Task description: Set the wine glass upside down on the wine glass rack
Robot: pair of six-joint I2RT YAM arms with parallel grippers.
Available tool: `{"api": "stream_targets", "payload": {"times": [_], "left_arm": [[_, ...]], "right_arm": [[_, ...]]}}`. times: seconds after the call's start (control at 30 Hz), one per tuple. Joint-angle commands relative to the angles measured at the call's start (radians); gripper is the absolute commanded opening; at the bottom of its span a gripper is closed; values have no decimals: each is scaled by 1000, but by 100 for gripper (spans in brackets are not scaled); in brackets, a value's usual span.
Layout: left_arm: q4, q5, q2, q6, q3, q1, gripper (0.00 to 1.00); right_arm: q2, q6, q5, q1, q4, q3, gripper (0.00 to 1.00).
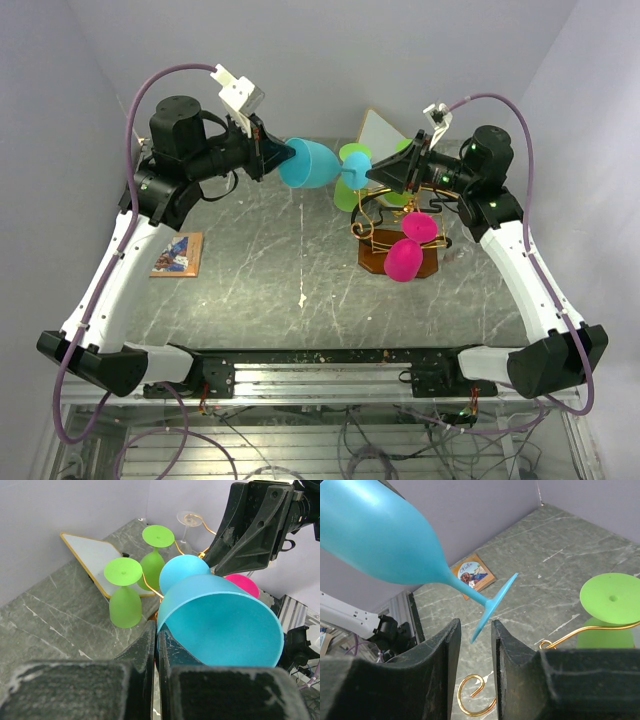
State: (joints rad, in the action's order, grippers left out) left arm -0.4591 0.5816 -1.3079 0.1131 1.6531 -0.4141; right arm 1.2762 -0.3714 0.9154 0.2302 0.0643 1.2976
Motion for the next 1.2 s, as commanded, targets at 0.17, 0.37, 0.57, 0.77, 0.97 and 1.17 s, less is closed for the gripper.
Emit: {"api": "stream_targets", "payload": {"times": [0.17, 0.37, 0.57, 0.77, 0.97, 1.17], "left_arm": [[68, 40, 25, 20, -9, -3, 7], [75, 51, 17, 19, -10, -3, 7], [74, 63, 10, 16, -10, -6, 7], [67, 65, 2, 6, -6, -12, 7], [60, 66, 7, -4, -21, -12, 14], [63, 96, 12, -4, -57, -12, 29]], "right_arm": [[-8, -43, -9, 8, -46, -17, 28], [-4, -47, -17, 17, -50, -28, 26], [10, -44, -16, 26, -48, -20, 24], [23, -20, -54, 28, -17, -2, 16], [25, 83, -142, 22, 82, 53, 0], [28, 159, -195, 7, 134, 87, 0]]}}
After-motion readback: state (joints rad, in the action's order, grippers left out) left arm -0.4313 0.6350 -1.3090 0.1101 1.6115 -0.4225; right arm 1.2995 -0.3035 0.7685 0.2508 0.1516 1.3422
